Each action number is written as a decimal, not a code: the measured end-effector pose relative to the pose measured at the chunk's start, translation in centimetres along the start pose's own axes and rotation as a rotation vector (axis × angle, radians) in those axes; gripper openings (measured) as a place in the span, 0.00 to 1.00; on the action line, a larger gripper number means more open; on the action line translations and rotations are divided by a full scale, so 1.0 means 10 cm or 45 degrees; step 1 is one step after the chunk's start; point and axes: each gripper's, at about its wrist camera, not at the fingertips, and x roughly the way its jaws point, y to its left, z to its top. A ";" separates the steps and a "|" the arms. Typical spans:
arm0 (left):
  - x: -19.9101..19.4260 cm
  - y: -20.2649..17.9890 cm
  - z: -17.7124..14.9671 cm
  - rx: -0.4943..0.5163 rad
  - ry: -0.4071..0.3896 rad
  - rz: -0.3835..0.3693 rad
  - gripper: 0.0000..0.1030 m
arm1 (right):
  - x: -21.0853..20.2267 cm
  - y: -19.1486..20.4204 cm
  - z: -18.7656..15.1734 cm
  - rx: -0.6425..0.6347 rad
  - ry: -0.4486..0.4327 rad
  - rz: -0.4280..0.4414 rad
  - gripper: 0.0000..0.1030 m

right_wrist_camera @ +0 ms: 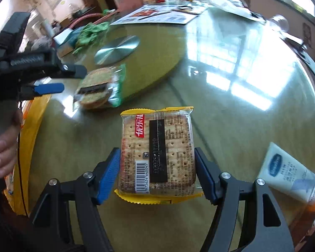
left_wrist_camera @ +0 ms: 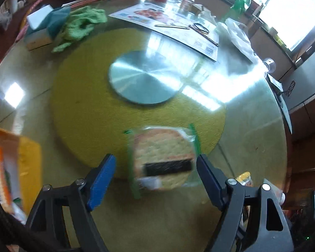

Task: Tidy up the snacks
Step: 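Grasp the round green-edged biscuit packet with the left tool while the right tool holds the square cracker packet, then carry the biscuit packet with the left tool while the right tool carries the square cracker packet to the tray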

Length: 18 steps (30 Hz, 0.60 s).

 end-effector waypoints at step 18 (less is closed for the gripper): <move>0.22 -0.13 -0.23 0.132 -0.078 0.166 0.74 | -0.05 -0.11 -0.04 -0.007 -0.028 0.014 0.68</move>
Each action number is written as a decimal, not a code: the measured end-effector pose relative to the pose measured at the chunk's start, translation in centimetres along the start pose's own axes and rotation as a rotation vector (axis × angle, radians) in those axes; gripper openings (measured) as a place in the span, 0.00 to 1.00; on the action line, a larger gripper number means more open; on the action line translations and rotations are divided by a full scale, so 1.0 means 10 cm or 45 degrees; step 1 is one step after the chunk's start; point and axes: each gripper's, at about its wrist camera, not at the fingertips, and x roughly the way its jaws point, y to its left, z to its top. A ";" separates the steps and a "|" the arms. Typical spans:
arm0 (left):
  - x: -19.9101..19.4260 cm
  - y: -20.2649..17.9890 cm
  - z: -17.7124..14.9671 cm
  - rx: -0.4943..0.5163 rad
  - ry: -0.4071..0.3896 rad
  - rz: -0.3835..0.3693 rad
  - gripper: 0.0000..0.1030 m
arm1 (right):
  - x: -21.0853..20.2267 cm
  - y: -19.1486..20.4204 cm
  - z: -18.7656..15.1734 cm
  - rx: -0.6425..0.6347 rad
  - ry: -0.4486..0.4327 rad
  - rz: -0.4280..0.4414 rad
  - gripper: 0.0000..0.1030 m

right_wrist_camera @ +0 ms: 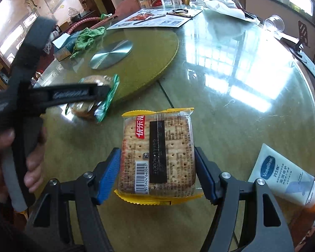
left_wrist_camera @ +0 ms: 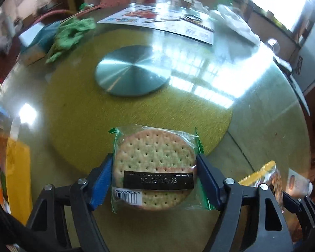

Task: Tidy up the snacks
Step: 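Carry the biscuit packet with the left tool while the right tool carries the square cracker packet to the tray, then open both tools over the tray, releasing both packets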

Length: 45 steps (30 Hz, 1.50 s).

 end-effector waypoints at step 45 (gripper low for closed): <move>-1.72 2.52 -2.26 -0.515 -0.257 -0.073 0.79 | 0.09 3.13 -0.22 -0.349 0.055 0.522 0.80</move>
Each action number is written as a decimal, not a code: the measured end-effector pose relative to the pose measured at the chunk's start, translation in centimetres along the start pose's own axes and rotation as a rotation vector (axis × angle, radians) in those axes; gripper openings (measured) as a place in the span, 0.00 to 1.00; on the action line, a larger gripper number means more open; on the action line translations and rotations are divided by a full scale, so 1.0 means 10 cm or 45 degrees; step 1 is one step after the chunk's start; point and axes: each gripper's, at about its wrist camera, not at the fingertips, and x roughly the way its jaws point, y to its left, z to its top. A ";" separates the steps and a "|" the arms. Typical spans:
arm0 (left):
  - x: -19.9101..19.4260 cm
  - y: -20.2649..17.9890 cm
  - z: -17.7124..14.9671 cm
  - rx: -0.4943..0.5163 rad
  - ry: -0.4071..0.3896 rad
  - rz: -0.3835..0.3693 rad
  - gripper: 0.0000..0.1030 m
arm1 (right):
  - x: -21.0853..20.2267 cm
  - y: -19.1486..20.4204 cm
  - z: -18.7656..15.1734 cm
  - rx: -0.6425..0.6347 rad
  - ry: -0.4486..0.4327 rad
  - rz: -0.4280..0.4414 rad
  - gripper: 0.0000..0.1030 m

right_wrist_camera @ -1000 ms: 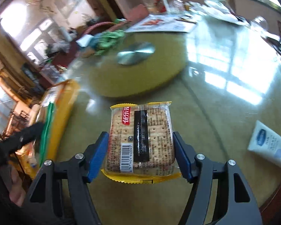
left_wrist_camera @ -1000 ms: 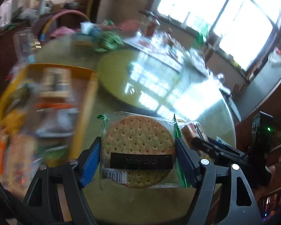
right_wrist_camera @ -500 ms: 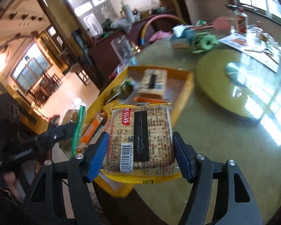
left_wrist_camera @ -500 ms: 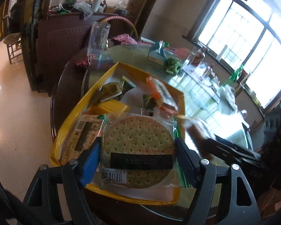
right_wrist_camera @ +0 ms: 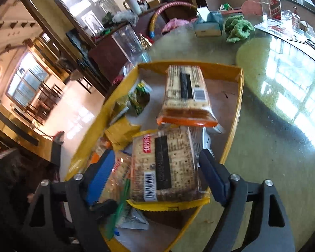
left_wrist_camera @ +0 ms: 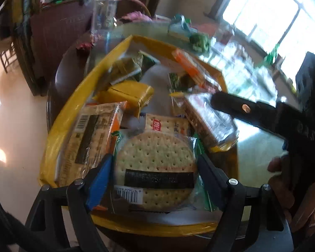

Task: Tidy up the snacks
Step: 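Open both tools over the tray, releasing both packets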

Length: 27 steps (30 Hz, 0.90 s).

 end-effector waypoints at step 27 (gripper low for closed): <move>-1.14 -0.47 -0.61 0.104 -0.436 0.419 0.82 | -0.99 0.35 -0.87 -0.110 -0.156 -0.076 0.81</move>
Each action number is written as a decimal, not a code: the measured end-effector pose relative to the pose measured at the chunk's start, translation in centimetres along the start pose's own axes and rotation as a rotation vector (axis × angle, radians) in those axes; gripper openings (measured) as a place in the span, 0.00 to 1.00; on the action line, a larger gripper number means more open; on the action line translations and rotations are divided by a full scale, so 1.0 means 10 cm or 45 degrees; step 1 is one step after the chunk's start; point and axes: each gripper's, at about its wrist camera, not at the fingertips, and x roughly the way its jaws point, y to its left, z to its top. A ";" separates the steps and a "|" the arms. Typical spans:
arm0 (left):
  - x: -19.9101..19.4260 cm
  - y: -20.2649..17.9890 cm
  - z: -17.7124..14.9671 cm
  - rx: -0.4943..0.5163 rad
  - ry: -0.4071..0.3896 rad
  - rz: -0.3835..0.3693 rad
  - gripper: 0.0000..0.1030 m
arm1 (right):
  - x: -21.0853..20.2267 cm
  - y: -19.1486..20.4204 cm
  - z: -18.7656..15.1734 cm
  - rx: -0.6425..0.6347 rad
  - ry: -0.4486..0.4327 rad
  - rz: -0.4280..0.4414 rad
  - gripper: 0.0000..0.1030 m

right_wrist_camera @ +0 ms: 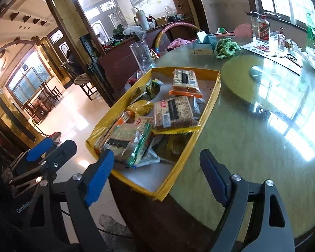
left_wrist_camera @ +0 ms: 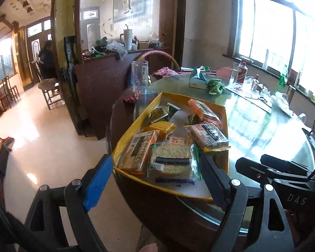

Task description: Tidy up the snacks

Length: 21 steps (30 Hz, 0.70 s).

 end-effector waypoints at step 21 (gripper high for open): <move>0.04 0.06 -0.01 0.044 0.019 0.047 0.82 | -0.08 0.06 0.00 0.041 -0.014 -0.049 0.81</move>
